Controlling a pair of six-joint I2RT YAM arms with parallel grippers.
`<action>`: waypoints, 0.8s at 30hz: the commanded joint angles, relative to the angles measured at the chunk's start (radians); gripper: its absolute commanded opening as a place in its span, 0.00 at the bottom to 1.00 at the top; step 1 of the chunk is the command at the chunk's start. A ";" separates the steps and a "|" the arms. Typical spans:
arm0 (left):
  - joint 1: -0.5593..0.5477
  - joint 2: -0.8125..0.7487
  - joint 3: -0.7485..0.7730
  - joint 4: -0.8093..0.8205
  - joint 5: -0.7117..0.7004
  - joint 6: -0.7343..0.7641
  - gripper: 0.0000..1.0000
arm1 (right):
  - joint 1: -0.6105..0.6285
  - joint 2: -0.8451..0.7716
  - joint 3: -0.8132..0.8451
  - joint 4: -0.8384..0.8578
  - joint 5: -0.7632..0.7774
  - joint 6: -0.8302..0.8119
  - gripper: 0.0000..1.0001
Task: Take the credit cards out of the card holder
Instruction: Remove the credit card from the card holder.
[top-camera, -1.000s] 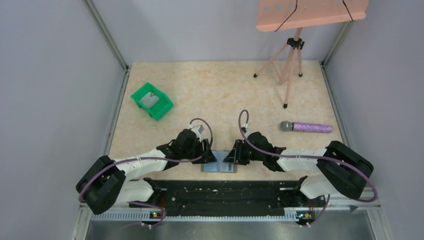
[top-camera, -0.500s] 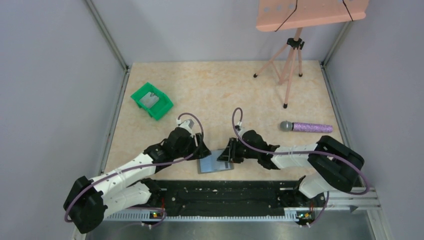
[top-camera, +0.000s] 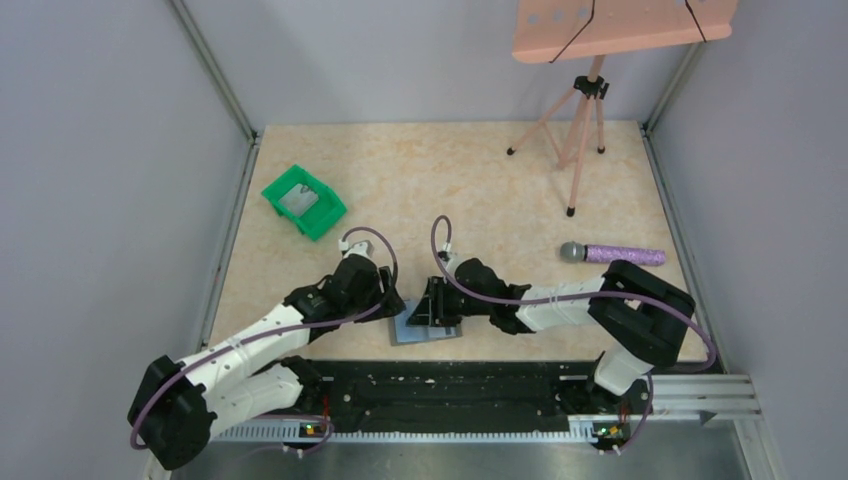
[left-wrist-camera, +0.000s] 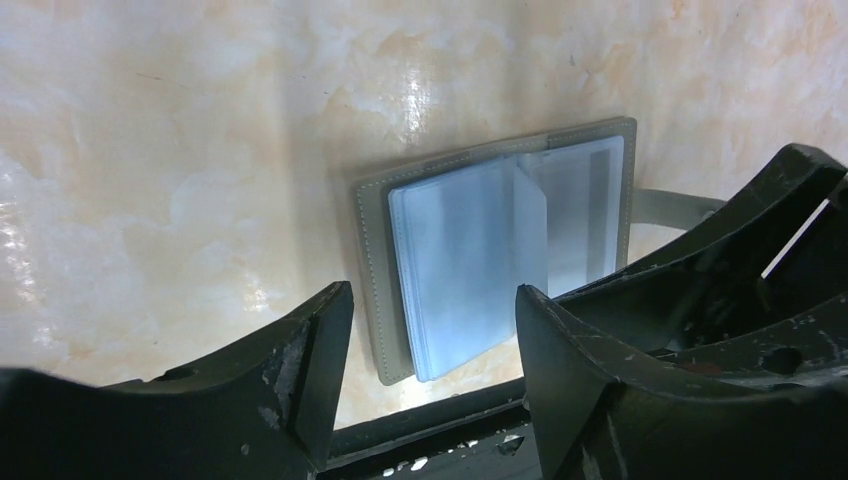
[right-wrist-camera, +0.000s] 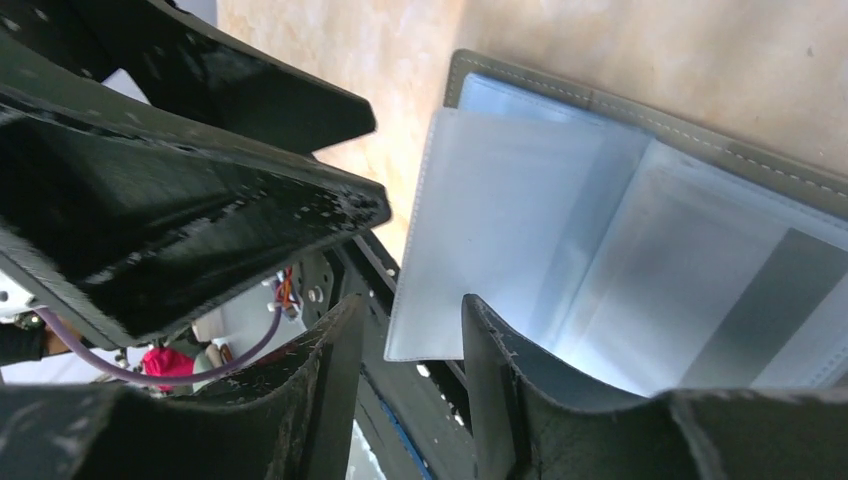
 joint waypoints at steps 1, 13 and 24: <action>0.018 -0.039 0.038 -0.022 -0.030 0.018 0.68 | 0.010 -0.003 0.024 0.003 0.011 -0.029 0.42; 0.026 -0.144 0.044 -0.001 -0.024 0.009 0.70 | 0.011 -0.014 0.030 -0.029 0.030 -0.072 0.29; 0.026 -0.053 0.001 0.052 -0.027 0.034 0.70 | 0.023 0.069 0.049 0.036 -0.028 -0.080 0.43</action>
